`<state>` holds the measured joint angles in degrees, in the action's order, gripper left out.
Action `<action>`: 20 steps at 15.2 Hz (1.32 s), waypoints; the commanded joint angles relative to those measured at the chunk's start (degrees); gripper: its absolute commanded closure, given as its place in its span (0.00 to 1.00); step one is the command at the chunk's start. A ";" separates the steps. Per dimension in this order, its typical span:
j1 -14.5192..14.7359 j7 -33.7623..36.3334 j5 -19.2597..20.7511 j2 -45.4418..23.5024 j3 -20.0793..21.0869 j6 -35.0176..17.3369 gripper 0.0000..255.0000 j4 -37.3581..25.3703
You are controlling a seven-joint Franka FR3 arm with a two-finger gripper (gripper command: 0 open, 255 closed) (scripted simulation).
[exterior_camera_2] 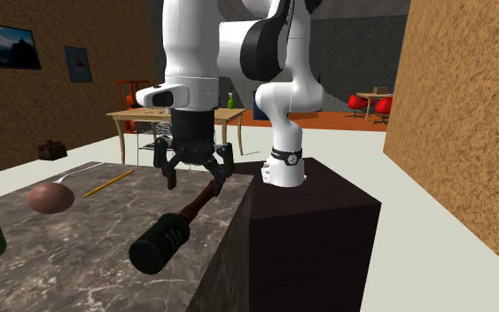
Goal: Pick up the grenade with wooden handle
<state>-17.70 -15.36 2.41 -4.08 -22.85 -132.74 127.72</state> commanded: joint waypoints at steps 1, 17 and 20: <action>-0.51 -0.65 -0.97 -2.03 -0.29 -1.00 0.00 -1.06; -0.93 -1.81 -2.90 -5.71 0.10 -5.79 1.00 0.32; -0.83 -1.58 -2.54 -5.05 0.02 -5.07 1.00 0.21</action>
<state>-18.55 -17.01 -0.31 -9.46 -22.77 -138.14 127.96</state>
